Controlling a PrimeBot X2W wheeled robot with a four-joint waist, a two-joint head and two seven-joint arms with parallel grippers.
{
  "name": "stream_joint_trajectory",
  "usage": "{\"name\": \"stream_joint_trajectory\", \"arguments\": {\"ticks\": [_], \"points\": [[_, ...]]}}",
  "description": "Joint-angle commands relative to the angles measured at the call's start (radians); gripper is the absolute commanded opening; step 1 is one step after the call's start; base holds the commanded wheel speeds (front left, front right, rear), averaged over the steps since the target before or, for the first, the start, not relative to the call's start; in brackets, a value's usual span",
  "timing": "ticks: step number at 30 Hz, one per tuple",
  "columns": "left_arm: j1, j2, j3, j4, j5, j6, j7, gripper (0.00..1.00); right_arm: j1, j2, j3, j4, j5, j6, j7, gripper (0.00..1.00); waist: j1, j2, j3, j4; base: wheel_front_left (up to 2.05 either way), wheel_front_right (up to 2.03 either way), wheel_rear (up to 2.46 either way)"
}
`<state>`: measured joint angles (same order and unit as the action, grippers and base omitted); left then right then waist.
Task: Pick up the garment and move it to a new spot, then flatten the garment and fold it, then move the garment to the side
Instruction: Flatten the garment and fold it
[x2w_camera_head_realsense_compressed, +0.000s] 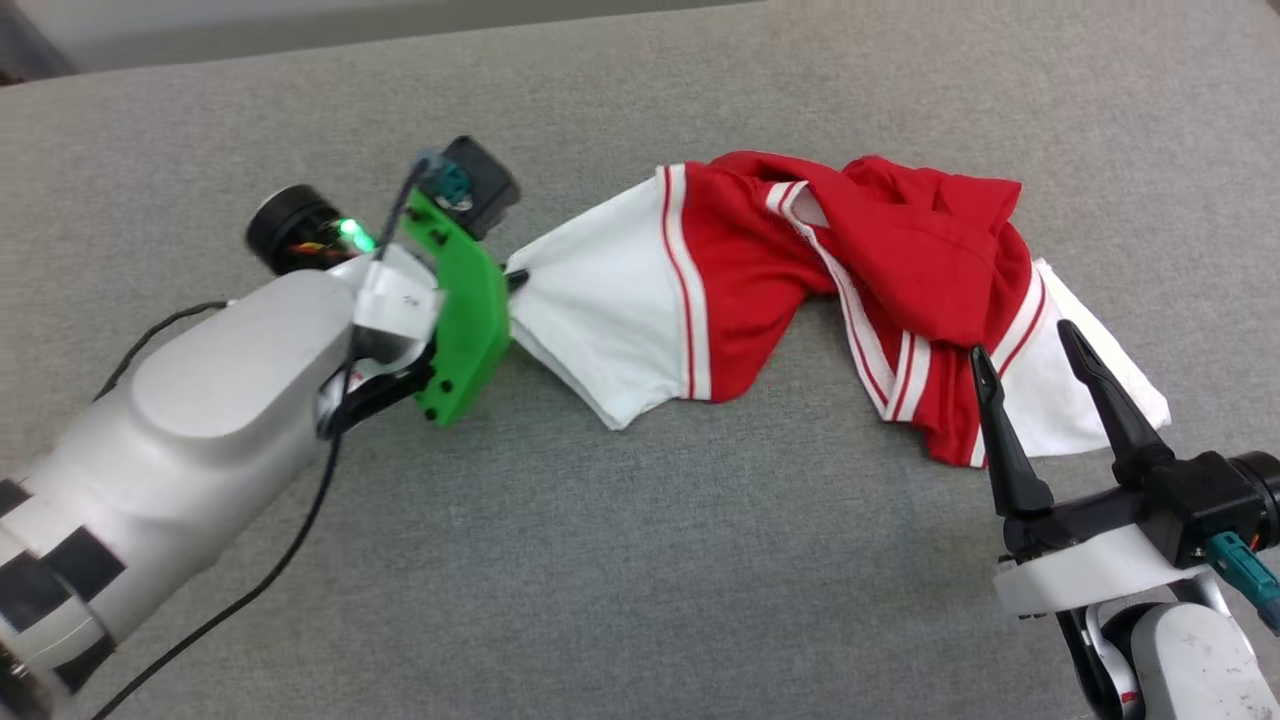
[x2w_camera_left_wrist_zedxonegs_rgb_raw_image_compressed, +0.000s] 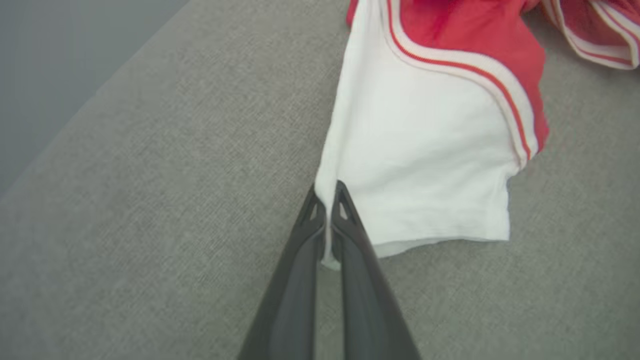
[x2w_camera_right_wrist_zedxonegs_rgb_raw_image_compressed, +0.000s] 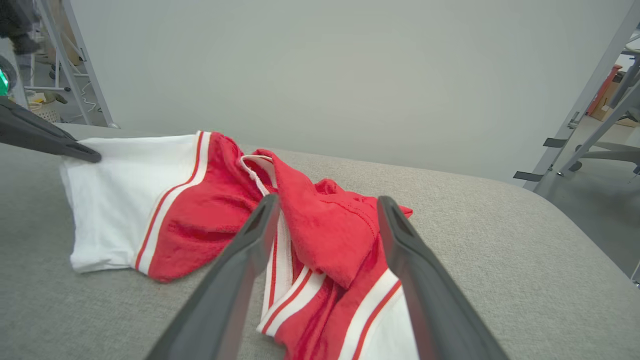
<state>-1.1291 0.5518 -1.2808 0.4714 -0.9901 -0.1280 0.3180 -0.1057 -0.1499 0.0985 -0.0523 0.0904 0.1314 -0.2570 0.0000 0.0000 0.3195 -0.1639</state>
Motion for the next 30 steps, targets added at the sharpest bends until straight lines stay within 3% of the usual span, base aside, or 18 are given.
{"name": "stream_joint_trajectory", "arguments": {"ticks": [1,7,13,23,30], "points": [[0.037,0.042,0.006,-0.009,-0.028,-0.003,-0.014,0.0,0.014,0.0,-0.007,0.004,-0.005,-0.001,-0.005,1.0,0.0,0.0,-0.044,0.046,0.0,0.0,0.0],[0.115,0.14,0.031,-0.01,-0.097,0.008,-0.038,0.0,0.03,-0.01,-0.015,0.014,-0.003,-0.001,-0.005,1.0,0.0,0.0,-0.064,0.082,0.0,0.0,0.0],[0.161,0.191,0.048,0.042,-0.133,0.027,-0.056,0.0,0.023,-0.02,-0.01,0.025,0.005,-0.001,-0.005,1.0,0.0,0.0,-0.068,0.089,0.0,0.0,0.0],[0.071,0.262,0.064,0.151,-0.027,0.043,-0.165,0.0,0.045,-0.031,-0.027,0.039,0.014,-0.001,-0.005,1.0,0.0,0.0,-0.086,0.08,0.0,0.0,0.0],[0.069,0.276,0.065,0.167,0.03,0.068,-0.265,0.0,0.072,-0.02,-0.042,0.043,0.015,-0.001,-0.005,1.0,0.0,0.0,-0.104,0.092,0.0,0.0,0.0]]}}
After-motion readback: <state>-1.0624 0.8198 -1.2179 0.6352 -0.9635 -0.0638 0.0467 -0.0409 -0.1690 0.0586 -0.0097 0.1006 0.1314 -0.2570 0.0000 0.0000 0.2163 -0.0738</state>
